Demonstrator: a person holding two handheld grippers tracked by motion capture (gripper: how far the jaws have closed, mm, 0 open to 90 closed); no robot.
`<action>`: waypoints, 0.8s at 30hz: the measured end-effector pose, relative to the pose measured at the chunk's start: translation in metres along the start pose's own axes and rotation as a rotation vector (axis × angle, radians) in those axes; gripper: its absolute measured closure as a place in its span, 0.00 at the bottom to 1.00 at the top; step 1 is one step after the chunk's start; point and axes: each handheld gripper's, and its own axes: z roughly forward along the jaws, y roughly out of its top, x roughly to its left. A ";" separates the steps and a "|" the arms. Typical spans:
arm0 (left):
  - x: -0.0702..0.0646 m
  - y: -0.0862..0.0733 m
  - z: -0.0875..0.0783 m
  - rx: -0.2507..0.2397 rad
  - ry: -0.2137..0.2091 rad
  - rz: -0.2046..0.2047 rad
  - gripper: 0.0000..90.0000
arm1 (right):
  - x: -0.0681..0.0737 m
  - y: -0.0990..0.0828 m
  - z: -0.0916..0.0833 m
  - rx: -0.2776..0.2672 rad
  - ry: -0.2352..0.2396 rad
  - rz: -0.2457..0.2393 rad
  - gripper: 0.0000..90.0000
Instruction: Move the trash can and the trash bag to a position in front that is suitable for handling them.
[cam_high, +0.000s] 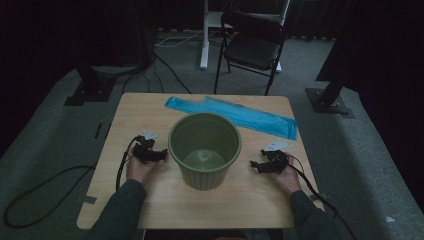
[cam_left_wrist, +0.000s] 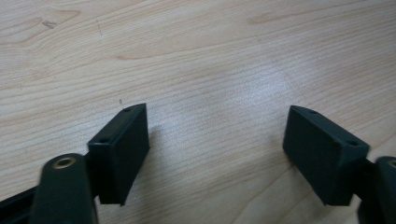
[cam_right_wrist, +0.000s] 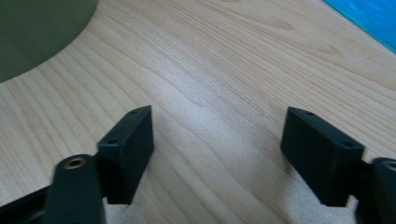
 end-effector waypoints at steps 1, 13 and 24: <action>0.000 0.000 -0.001 0.004 -0.002 0.002 0.34 | 0.000 0.000 -0.001 0.002 -0.002 0.000 0.41; -0.005 -0.002 -0.017 -0.013 -0.151 0.056 0.51 | 0.010 0.010 -0.007 0.028 0.033 -0.004 0.63; -0.033 0.003 -0.055 -0.114 -0.254 0.117 0.51 | 0.044 0.040 -0.011 -0.045 0.186 -0.044 0.66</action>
